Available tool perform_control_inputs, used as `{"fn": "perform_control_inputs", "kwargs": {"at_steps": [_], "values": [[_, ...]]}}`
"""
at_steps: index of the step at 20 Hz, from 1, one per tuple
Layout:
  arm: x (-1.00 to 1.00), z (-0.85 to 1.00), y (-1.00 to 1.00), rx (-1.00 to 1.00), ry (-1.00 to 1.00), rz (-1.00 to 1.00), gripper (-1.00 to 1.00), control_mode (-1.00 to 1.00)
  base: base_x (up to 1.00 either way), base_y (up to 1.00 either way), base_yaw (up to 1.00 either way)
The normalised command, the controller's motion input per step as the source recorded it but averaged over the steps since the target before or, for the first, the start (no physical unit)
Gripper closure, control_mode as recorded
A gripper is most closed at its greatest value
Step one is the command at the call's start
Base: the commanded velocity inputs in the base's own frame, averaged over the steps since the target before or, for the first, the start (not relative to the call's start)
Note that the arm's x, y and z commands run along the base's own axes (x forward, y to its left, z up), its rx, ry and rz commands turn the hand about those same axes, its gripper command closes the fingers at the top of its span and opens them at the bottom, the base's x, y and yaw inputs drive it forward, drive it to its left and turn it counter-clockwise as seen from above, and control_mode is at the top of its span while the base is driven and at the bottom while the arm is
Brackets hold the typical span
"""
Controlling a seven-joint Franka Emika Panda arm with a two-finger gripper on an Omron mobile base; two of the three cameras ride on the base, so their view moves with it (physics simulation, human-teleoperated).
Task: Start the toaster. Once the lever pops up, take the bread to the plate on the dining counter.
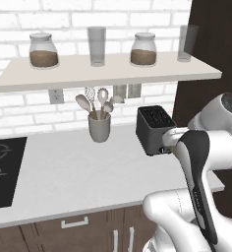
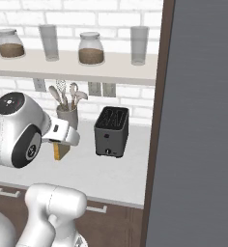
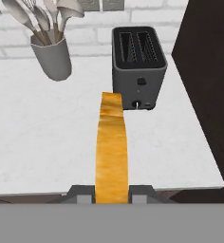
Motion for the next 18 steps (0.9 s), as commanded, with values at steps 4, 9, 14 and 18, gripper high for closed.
{"fn": "perform_control_inputs", "kwargs": {"at_steps": [4, 9, 14, 18], "values": [[0.00, 0.00, 0.00, 0.00, 0.00, 0.00, 1.00, -1.00, 0.00, 0.00, 0.00], [0.00, 0.00, 0.00, 0.00, 0.00, 0.00, 1.00, -1.00, 0.00, 0.00, 0.00], [0.00, 0.00, 0.00, 0.00, 0.00, 0.00, 1.00, 1.00, -0.19, 0.00, 0.00], [0.00, 0.00, 0.00, 0.00, 0.00, 0.00, 1.00, 1.00, -0.67, 0.11, 0.09]]}}
